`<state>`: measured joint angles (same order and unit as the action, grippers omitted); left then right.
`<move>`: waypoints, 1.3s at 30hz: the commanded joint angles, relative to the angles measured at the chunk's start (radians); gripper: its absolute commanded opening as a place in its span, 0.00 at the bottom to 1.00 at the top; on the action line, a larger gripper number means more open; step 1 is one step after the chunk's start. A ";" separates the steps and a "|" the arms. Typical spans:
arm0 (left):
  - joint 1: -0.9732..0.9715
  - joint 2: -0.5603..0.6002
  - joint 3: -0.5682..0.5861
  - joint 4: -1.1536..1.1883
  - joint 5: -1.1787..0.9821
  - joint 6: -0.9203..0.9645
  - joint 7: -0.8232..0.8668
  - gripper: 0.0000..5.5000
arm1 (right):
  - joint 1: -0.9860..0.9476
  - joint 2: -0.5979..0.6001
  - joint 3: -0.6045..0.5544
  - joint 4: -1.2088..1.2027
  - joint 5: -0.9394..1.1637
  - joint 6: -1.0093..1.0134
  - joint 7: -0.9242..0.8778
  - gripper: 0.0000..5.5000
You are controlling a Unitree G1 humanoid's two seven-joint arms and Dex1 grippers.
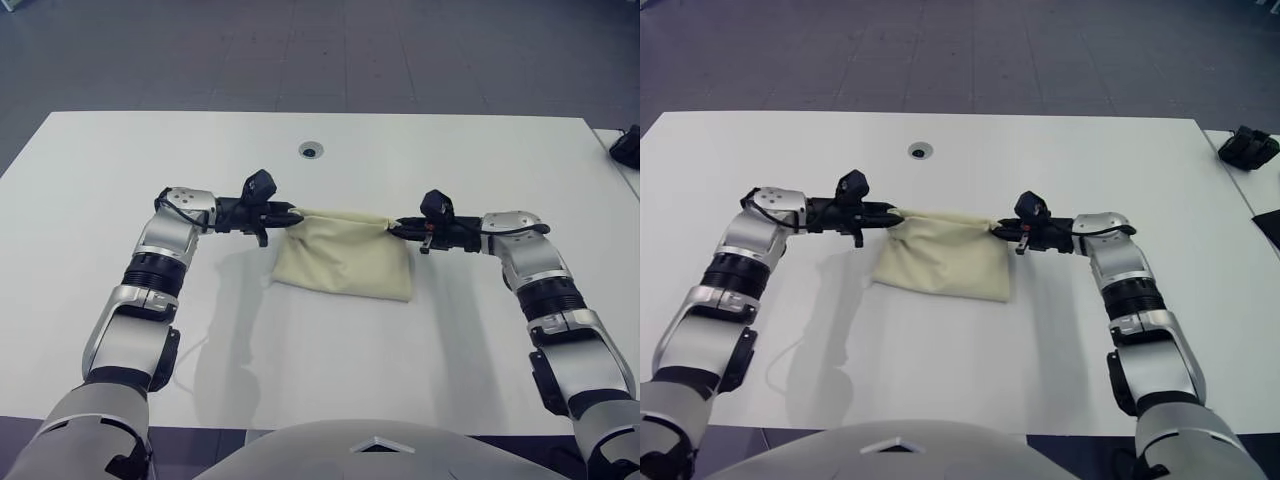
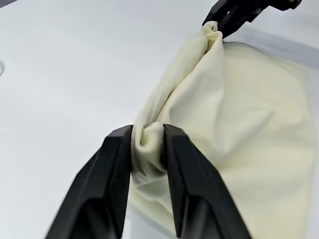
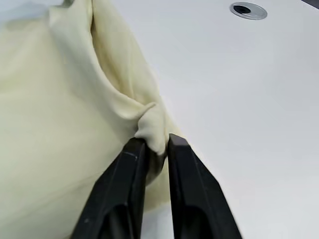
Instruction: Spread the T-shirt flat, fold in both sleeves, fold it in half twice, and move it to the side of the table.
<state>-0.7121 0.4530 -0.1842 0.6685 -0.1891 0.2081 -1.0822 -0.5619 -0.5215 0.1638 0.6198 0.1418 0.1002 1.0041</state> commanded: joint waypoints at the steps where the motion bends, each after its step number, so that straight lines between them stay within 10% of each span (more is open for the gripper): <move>1: -0.081 -0.007 0.084 0.055 -0.005 -0.011 0.093 0.33 | -0.029 0.011 -0.068 -0.006 -0.003 -0.038 -0.094 0.25; 21: 0.142 0.040 -0.020 -0.382 -0.081 0.152 -0.202 0.97 | 0.071 0.147 0.071 -0.278 0.064 0.015 0.107 0.86; 39: -0.072 0.003 0.226 -0.202 -0.224 0.205 -0.072 0.98 | 0.034 0.173 0.107 0.094 -0.025 -0.091 0.142 0.98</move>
<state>-0.7457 0.4447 -0.0086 0.4557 -0.3827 0.3859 -1.1798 -0.5271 -0.3484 0.2748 0.6138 0.1519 0.0383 1.1701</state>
